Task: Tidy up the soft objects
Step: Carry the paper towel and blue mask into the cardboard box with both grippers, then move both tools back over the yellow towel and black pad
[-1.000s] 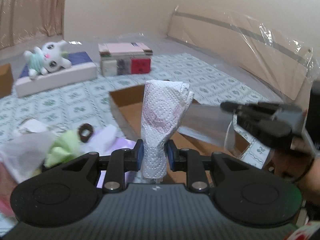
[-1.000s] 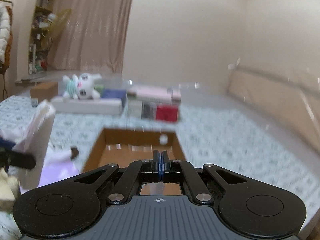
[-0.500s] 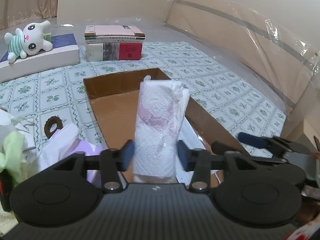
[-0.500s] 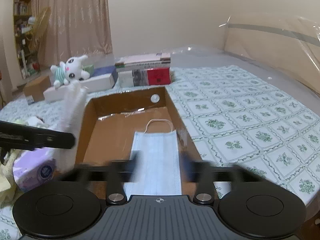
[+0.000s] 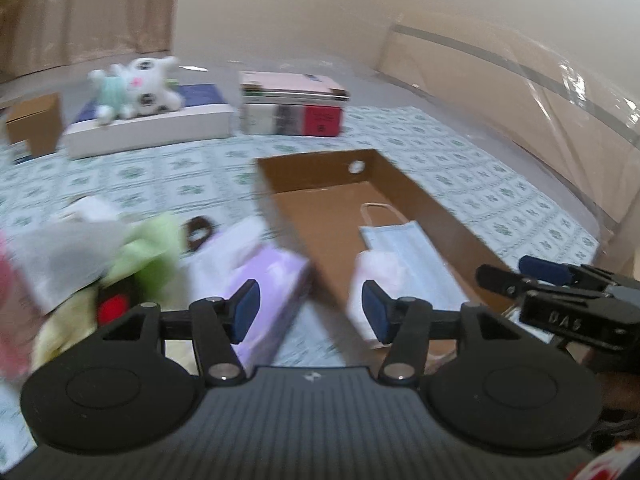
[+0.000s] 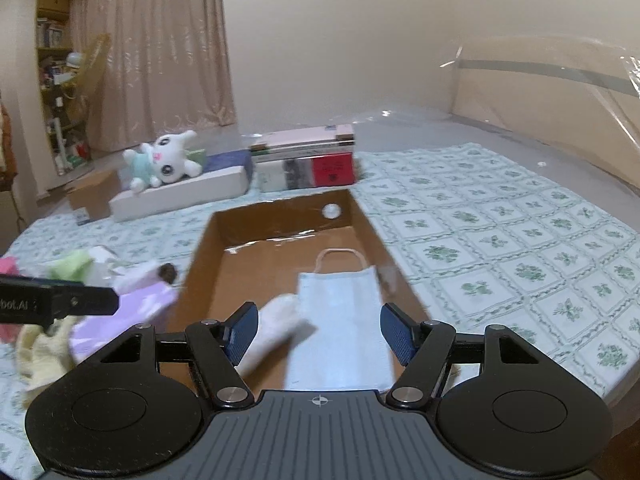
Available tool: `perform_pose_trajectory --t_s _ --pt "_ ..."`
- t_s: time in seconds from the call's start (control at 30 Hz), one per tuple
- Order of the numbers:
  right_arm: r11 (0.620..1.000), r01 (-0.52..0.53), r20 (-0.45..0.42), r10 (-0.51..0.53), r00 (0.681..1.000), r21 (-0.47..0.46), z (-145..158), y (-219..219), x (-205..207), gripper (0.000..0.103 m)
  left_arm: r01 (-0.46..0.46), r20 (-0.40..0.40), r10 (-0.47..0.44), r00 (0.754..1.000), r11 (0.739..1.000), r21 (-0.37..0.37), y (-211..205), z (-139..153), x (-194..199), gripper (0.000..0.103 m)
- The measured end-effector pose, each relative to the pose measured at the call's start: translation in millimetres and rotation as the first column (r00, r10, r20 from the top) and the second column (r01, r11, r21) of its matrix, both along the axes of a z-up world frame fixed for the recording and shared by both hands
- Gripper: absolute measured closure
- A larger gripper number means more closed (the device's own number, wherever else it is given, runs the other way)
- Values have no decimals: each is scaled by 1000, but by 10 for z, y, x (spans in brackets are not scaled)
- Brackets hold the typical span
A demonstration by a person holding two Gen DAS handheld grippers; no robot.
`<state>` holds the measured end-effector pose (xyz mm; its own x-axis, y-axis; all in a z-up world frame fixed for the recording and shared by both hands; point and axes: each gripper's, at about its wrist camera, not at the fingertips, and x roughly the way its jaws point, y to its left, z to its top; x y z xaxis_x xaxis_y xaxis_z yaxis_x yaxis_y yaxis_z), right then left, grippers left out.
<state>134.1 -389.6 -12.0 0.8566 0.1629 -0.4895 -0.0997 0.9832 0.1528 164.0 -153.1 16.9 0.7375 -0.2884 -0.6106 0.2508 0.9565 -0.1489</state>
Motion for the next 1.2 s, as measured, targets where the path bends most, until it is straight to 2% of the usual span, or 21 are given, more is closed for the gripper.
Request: perform_pose_trajectory --t_s 0.33,0.57,0.87,1.2 --pt "994 -105 -4 105 994 28 105 573 -265 35 -179 19 178 984 983 53 858 4 -613 46" --pt "984 -176 -15 176 984 22 120 970 -373 35 -246 9 246 969 968 39 1287 -27 -812 46" --pt "971 -236 -27 236 971 -23 127 1301 -353 35 -293 4 293 956 956 8 1526 -60 -924 43" --pt "963 -266 -41 265 964 -33 43 1462 -170 35 -309 -25 309 951 950 -32 1565 -187 -809 42"
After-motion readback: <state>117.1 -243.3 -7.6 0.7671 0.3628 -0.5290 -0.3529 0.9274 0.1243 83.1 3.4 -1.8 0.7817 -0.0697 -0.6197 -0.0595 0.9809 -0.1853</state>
